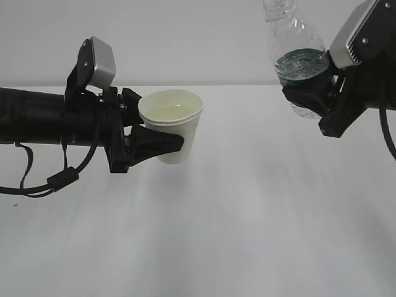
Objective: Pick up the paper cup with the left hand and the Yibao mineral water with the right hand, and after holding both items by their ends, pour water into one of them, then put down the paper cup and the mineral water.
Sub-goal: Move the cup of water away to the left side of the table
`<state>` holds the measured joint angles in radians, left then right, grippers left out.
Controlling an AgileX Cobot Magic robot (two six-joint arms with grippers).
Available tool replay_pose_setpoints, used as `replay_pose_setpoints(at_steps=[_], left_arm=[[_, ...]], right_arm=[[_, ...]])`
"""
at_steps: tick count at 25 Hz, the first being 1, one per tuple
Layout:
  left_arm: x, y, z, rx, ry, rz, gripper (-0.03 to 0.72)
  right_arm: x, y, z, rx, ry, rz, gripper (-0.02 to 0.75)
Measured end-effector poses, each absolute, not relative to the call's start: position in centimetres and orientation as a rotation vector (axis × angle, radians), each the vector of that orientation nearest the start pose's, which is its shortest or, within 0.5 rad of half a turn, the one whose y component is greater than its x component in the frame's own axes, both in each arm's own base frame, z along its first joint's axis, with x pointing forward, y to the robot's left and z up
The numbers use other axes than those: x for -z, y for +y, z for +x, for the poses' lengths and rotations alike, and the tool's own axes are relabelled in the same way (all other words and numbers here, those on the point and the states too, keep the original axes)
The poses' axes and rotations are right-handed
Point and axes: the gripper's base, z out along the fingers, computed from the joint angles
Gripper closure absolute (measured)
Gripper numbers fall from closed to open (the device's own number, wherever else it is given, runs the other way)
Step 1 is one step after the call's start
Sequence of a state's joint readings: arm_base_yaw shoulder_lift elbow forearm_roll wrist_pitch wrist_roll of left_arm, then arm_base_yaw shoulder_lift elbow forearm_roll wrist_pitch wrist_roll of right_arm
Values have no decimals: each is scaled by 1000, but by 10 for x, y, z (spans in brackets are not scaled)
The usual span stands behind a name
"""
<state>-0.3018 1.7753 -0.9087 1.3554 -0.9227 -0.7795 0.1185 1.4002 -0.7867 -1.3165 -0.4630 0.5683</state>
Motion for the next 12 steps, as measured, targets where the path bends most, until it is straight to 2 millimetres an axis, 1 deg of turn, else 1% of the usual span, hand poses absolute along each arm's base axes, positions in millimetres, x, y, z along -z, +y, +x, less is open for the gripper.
replay_pose_setpoints(at_steps=[12], left_arm=[[-203, -168, 303, 826, 1570, 1185, 222]], right_arm=[[-269, 75, 286, -73, 1633, -1020, 302]])
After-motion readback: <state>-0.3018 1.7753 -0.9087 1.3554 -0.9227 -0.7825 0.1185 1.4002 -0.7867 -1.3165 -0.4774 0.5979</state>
